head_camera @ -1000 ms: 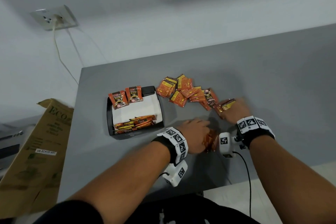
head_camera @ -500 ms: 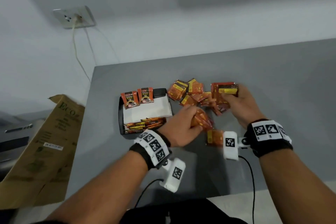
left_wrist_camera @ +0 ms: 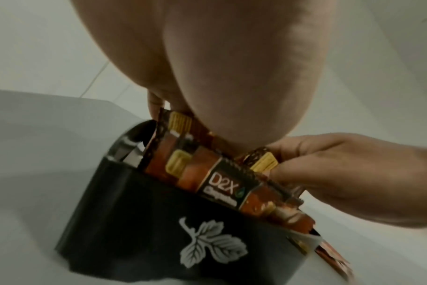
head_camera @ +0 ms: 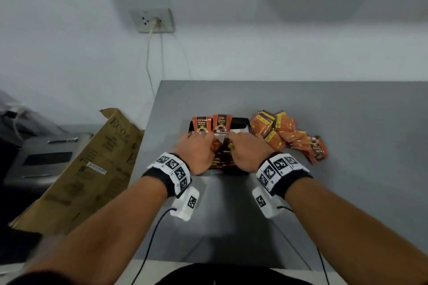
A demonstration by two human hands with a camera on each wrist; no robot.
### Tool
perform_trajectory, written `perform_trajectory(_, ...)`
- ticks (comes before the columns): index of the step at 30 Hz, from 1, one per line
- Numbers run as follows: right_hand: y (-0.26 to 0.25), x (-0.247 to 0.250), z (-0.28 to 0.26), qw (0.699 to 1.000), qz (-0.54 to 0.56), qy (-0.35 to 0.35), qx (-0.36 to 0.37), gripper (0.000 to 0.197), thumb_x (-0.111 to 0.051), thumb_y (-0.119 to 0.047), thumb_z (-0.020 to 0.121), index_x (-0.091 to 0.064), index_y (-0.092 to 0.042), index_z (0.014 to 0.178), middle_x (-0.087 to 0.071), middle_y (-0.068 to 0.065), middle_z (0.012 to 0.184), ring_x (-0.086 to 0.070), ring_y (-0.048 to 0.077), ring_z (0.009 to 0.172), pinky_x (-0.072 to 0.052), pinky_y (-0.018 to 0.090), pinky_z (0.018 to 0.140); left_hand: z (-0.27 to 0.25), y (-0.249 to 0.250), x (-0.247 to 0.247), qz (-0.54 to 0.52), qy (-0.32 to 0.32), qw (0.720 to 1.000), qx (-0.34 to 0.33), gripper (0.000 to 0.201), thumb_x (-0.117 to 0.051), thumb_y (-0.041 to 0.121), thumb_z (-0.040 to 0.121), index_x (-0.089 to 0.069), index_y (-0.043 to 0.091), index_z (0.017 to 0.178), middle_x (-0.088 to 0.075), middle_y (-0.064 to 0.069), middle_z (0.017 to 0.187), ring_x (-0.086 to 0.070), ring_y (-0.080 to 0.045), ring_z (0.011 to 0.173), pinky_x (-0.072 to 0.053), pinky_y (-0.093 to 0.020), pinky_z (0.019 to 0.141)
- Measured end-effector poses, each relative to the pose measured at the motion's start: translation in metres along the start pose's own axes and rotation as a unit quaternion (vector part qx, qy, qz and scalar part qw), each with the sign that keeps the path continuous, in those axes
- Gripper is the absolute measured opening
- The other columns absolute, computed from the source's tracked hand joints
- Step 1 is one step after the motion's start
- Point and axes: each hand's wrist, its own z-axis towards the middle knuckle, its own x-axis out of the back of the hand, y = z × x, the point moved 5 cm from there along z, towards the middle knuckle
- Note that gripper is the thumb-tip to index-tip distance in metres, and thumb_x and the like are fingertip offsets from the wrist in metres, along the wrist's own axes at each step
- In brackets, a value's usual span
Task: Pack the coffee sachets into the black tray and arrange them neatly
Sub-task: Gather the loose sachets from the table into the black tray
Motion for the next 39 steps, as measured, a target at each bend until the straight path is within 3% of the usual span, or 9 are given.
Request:
perform_trajectory(4, -0.009, -0.012, -0.005, 0.999, -0.04, -0.026, 0.019, 0.049, -0.032, -0.045, 0.097, -0.042, -0.027, 0.142, -0.06, 0.002, 0.129, -0.053, 0.025, 0.118, -0.028, 0.051, 0.104, 0.001, -0.003, -0.014, -0.009, -0.048, 0.999, -0.005, 0.033, -0.035, 0.048, 0.091, -0.052, 0.023, 0.104, -0.062, 0.001, 0.109, -0.056, -0.021, 0.105, -0.034, -0.04, 0.099)
perform_trajectory(9, -0.008, -0.013, -0.01, 0.999, -0.038, -0.027, 0.022, 0.06, -0.044, -0.066, 0.084, -0.049, -0.028, 0.13, -0.062, -0.003, 0.124, -0.054, 0.021, 0.116, -0.022, 0.053, 0.11, -0.002, -0.013, -0.022, -0.026, -0.089, 0.995, -0.037, 0.077, -0.052, 0.083, 0.061, -0.052, 0.036, 0.122, -0.06, 0.016, 0.114, -0.053, -0.01, 0.108, -0.025, -0.039, 0.112)
perform_trajectory(14, -0.006, -0.016, -0.008, 0.997, -0.063, -0.035, 0.034, 0.082, -0.059, -0.071, 0.072, -0.038, -0.029, 0.14, -0.057, -0.006, 0.13, -0.053, 0.021, 0.121, -0.013, 0.059, 0.115, 0.0, -0.016, -0.024, 0.011, -0.049, 0.998, -0.04, 0.081, -0.066, 0.074, 0.06, -0.049, 0.031, 0.127, -0.061, 0.012, 0.118, -0.057, -0.013, 0.111, -0.027, -0.037, 0.112)
perform_trajectory(18, -0.002, -0.014, -0.007, 0.998, -0.053, -0.019, 0.028, 0.092, -0.06, -0.075, 0.071, -0.034, -0.028, 0.146, -0.054, -0.005, 0.138, -0.05, 0.021, 0.128, -0.009, 0.061, 0.117, -0.001, -0.018, -0.022, 0.009, -0.037, 0.999, -0.035, 0.082, -0.063, 0.075, 0.061, -0.05, 0.03, 0.128, -0.06, 0.01, 0.12, -0.056, -0.014, 0.113, -0.03, -0.037, 0.113)
perform_trajectory(21, -0.001, -0.014, -0.007, 0.997, -0.06, -0.03, 0.028, 0.079, -0.058, -0.075, 0.073, -0.044, -0.029, 0.136, -0.059, -0.006, 0.129, -0.052, 0.021, 0.124, -0.01, 0.061, 0.117, -0.003, -0.017, -0.023, 0.004, -0.044, 0.998, -0.034, 0.071, -0.061, 0.074, 0.063, -0.052, 0.032, 0.12, -0.062, 0.012, 0.114, -0.058, -0.014, 0.11, -0.028, -0.039, 0.113)
perform_trajectory(23, 0.0, -0.016, -0.007, 0.997, -0.068, -0.034, 0.029, 0.07, -0.056, -0.075, 0.074, -0.051, -0.029, 0.126, -0.062, -0.007, 0.122, -0.054, 0.021, 0.119, -0.012, 0.06, 0.116, -0.005, -0.015, -0.025, 0.006, -0.051, 0.998, -0.039, 0.073, -0.061, 0.072, 0.066, -0.052, 0.03, 0.125, -0.062, 0.01, 0.118, -0.057, -0.015, 0.114, -0.024, -0.041, 0.116)
perform_trajectory(30, 0.0, -0.015, -0.011, 0.999, -0.039, -0.003, 0.033, 0.092, -0.059, -0.073, 0.076, -0.032, -0.025, 0.15, -0.049, -0.004, 0.147, -0.043, 0.021, 0.136, -0.008, 0.059, 0.12, -0.008, -0.014, -0.021, -0.009, -0.018, 0.999, -0.035, 0.091, -0.06, 0.074, 0.066, -0.044, 0.025, 0.141, -0.057, 0.005, 0.136, -0.05, -0.017, 0.127, -0.025, -0.037, 0.118)
perform_trajectory(35, 0.0, -0.011, -0.011, 0.999, -0.016, 0.009, 0.034, 0.09, -0.061, -0.072, 0.076, -0.035, -0.024, 0.147, -0.049, -0.003, 0.145, -0.043, 0.021, 0.136, -0.011, 0.057, 0.121, -0.005, -0.013, -0.017, -0.026, -0.019, 0.999, -0.026, 0.097, -0.063, 0.074, 0.066, -0.042, 0.024, 0.145, -0.055, 0.004, 0.139, -0.049, -0.018, 0.129, -0.028, -0.037, 0.117)
perform_trajectory(39, -0.001, -0.01, -0.012, 0.999, -0.019, -0.003, 0.047, 0.072, -0.061, -0.067, 0.079, -0.046, -0.028, 0.137, -0.06, -0.005, 0.132, -0.051, 0.02, 0.126, -0.015, 0.053, 0.118, -0.007, -0.012, -0.017, -0.033, -0.017, 0.999, -0.033, 0.076, -0.064, 0.067, 0.07, -0.052, 0.026, 0.132, -0.064, 0.007, 0.122, -0.058, -0.016, 0.114, -0.036, -0.034, 0.108)
